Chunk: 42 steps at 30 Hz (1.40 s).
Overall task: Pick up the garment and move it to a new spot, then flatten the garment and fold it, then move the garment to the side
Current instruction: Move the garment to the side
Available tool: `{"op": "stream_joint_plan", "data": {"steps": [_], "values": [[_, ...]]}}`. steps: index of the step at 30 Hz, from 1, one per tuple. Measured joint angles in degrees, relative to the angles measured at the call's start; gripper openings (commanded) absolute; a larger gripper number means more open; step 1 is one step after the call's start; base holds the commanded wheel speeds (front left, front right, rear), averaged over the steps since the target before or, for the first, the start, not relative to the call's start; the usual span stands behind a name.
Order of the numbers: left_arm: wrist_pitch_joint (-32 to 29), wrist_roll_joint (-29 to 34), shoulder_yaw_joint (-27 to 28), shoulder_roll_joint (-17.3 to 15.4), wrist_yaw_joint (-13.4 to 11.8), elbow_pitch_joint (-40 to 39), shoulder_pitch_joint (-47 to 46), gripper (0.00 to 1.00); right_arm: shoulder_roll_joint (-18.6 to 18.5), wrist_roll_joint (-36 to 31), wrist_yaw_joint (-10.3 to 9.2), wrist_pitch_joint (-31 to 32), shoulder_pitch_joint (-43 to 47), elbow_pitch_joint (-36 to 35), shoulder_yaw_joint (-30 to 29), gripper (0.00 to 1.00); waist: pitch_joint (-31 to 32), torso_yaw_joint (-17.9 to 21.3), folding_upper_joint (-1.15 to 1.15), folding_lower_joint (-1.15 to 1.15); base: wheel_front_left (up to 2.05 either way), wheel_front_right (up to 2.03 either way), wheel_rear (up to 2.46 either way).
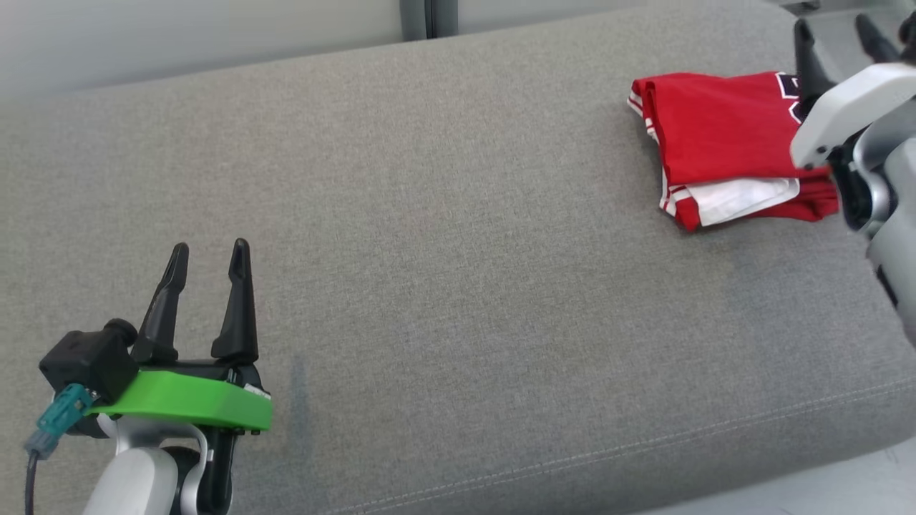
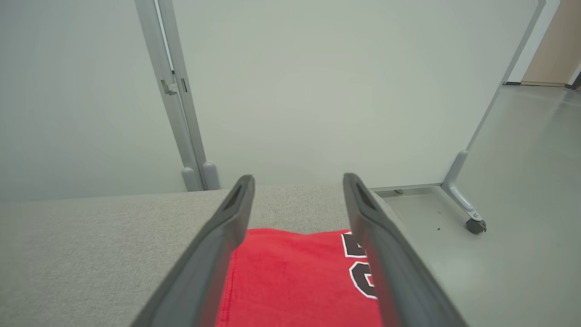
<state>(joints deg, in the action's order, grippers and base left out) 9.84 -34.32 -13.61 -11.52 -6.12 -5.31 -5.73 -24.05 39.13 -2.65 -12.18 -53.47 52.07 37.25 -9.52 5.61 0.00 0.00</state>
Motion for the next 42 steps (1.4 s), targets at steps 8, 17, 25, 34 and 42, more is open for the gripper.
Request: {"op": "stream_joint_plan", "data": {"steps": [8,17,25,34,42], "values": [[1.9,1.2,0.7,3.3,-0.5,2.5,0.3,1.00,3.5,1.9,0.02,-2.0,6.7,-3.1,-1.5,1.00,3.8,-1.4,0.00,0.00,0.00,0.00,0.00],[2.9,5.5,3.5,3.7,-1.0,5.2,4.0,1.00,6.9,-0.5,-2.08,-2.3,11.9,-8.9,-1.2,1.00,7.0,-2.8,0.00,0.00,0.00,0.00,0.00],[3.4,10.4,6.8,5.2,-1.0,7.3,7.2,1.00,7.8,-5.5,-4.01,-2.3,17.7,-15.9,-1.1,1.00,8.9,-2.9,0.00,0.00,0.00,0.00,0.00],[3.8,13.7,8.5,7.1,-1.0,7.9,9.5,1.00,9.4,-7.7,-4.50,-2.3,27.0,-20.4,-3.3,1.00,9.7,-2.8,0.00,0.00,0.00,0.00,0.00],[3.9,16.9,9.1,7.5,-1.0,8.5,11.2,1.00,10.5,-11.6,-4.52,-2.3,33.6,-23.0,-7.3,1.00,10.2,-2.3,0.00,0.00,0.00,0.00,0.00]]}}
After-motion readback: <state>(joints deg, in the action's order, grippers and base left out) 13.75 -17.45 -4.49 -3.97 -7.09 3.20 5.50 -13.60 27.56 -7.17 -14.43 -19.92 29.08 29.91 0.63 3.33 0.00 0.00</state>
